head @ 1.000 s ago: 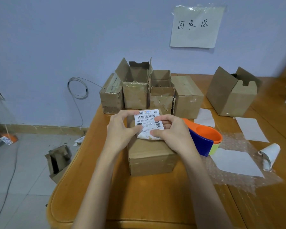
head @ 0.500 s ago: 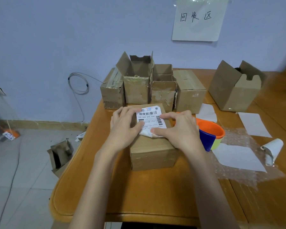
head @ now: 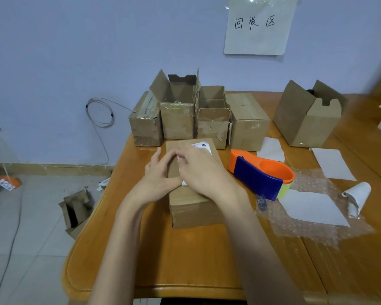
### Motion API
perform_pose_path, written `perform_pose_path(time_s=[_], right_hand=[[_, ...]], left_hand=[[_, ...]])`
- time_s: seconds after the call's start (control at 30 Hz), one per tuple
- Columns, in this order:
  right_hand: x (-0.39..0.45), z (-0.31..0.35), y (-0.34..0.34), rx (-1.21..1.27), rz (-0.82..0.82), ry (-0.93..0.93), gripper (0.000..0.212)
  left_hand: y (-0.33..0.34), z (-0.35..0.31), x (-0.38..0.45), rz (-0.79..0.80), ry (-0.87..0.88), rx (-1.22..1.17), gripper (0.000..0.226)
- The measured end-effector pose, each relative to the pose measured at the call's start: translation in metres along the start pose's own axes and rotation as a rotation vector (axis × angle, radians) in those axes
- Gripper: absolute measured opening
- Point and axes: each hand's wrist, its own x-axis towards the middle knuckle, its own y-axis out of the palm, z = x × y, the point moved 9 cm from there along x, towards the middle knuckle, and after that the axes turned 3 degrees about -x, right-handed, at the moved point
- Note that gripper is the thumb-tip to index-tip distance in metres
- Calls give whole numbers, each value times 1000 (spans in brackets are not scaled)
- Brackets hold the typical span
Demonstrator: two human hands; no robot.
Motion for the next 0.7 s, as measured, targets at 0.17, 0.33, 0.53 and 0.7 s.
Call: perform_pose_path(time_s=[0.17, 0.33, 0.53, 0.7], right_hand=[[-1, -20, 32, -355, 114, 32, 54], [9, -28, 34, -356, 178, 112, 56], [24, -48, 22, -346, 192, 200, 57], [38, -67, 1, -305, 143, 288, 59]], left_hand=[[6, 0, 0, 73, 3, -112, 89], [9, 3, -2, 115, 3, -221, 99], [10, 4, -2, 117, -2, -244, 111], [8, 10, 0, 106, -17, -255, 114]])
